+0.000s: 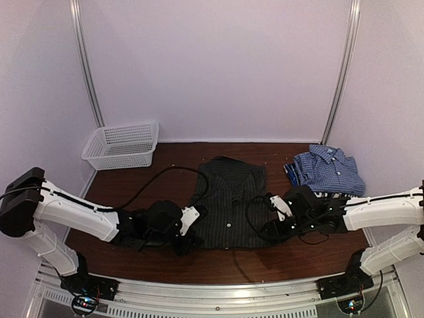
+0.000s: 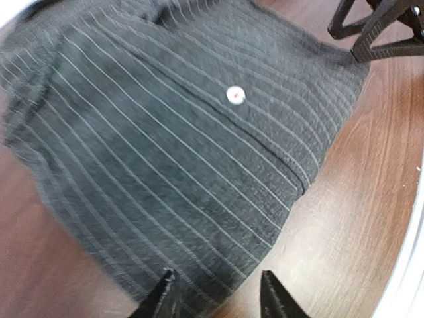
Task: Fold and stack the long sleeve shirts
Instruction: Move the 2/3-rectangle-folded shirt to the center of the board, then pick up the 2/3-rectangle-folded shirt from the center of the board.
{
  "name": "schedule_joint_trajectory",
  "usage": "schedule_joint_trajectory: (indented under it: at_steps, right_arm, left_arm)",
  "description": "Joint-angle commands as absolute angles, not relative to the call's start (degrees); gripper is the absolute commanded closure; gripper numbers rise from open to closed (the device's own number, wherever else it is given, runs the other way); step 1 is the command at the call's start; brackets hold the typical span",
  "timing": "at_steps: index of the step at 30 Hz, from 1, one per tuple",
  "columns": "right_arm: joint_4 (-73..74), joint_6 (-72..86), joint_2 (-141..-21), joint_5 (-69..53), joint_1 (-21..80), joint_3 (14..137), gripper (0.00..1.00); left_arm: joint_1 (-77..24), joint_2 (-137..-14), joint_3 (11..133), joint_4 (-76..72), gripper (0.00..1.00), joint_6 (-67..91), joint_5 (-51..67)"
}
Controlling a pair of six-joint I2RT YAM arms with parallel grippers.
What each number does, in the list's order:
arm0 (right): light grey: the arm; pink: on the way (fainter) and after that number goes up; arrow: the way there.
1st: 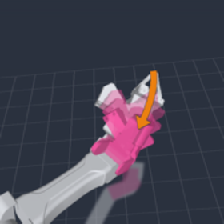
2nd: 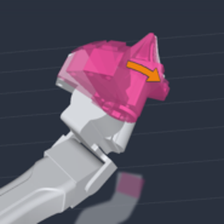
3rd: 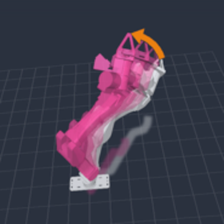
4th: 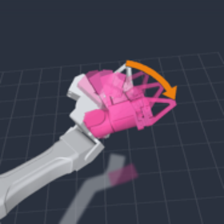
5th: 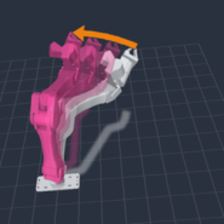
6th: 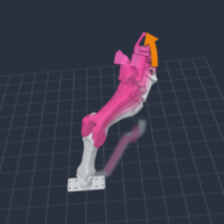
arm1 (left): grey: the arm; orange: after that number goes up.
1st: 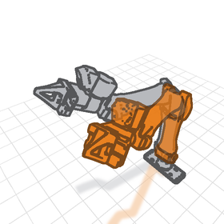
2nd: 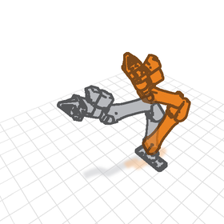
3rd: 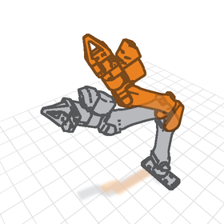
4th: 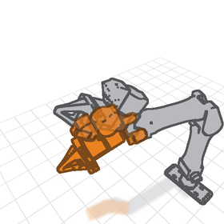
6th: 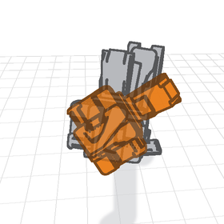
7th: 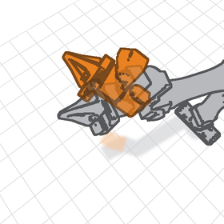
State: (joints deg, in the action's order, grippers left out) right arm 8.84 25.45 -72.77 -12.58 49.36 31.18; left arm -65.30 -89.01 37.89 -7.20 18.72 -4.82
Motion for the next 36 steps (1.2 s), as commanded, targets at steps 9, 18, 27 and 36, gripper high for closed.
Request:
schedule_joint_trajectory:
  at_steps: [9,18,27,36]
  right_arm:
    - [14.8,24.4,-64.2,-3.6,58.7,31.7,0.23]
    - [16.0,23.0,-72.5,4.9,63.8,34.7,0.18]
    - [18.5,22.2,-82.3,10.7,67.2,38.6,0.30]
    - [21.7,22.9,-88.5,13.9,71.0,41.6,0.62]
  left_arm:
    - [-65.3,-68.3,32.5,-8.8,0.03,24.2,-24.6]
    - [-63.7,-67.6,35.4,-4.3,0.02,21.5,-19.1]
    - [-63.7,-67.7,34.9,-5.3,0.03,17.0,-13.2]
    - [-63.7,-70.9,34.4,-7.4,0.07,7.1,-1.5]
